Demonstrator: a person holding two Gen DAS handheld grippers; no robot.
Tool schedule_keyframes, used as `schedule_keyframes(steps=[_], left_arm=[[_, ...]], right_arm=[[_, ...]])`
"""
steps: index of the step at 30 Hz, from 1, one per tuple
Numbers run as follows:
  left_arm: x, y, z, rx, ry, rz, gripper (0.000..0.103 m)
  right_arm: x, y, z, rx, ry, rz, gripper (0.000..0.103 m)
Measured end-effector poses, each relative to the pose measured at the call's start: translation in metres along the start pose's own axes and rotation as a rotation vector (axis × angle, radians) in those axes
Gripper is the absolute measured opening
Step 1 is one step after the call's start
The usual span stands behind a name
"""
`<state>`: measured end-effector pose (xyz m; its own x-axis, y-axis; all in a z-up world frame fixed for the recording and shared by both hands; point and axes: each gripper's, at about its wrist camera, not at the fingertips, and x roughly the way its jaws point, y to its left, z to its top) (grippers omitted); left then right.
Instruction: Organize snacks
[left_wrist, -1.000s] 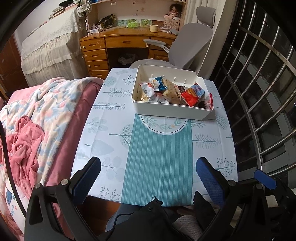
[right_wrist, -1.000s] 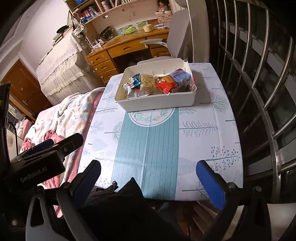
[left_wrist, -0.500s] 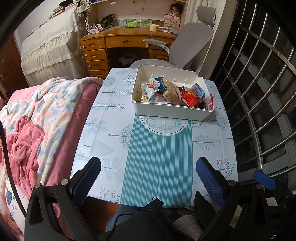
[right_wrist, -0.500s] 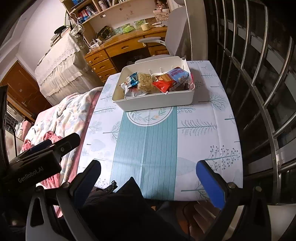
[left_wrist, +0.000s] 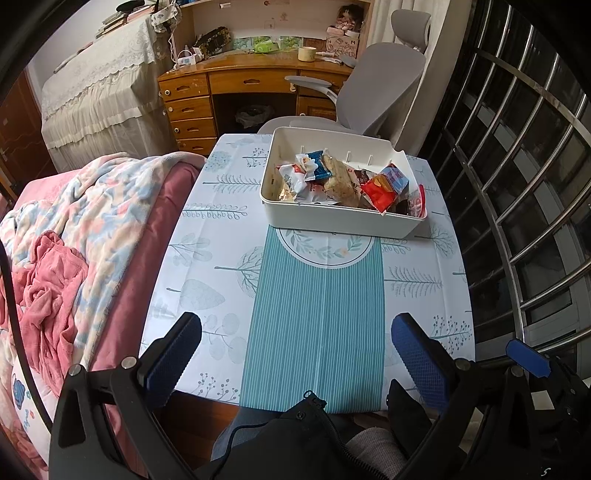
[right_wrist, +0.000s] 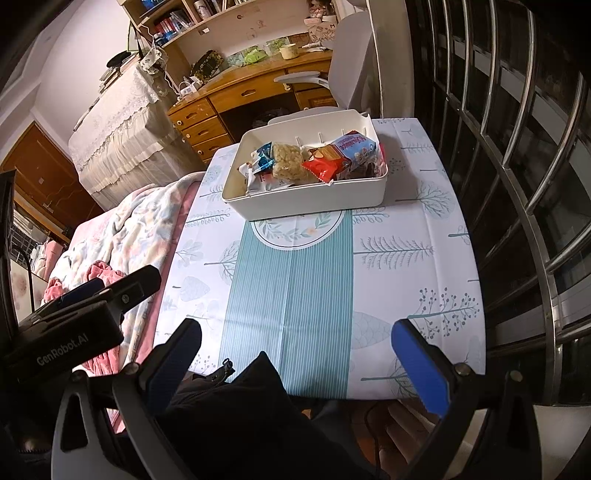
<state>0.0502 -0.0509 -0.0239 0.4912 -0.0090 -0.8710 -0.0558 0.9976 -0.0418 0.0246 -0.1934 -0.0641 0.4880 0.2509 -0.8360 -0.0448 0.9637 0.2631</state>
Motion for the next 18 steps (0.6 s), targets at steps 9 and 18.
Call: schedule_keyframes(steps=[9,18], left_arm=[[0.0,-0.0001,0.0004,0.0,0.002,0.0,0.102],[0.0002,-0.0008,0.0003,0.001,0.002,-0.001,0.102]], right_arm=[[-0.0001,-0.0002,0.0013,0.002,0.0,-0.001,0.103],[-0.0003,-0.0006,0.0022,0.004,0.001,0.0,0.103]])
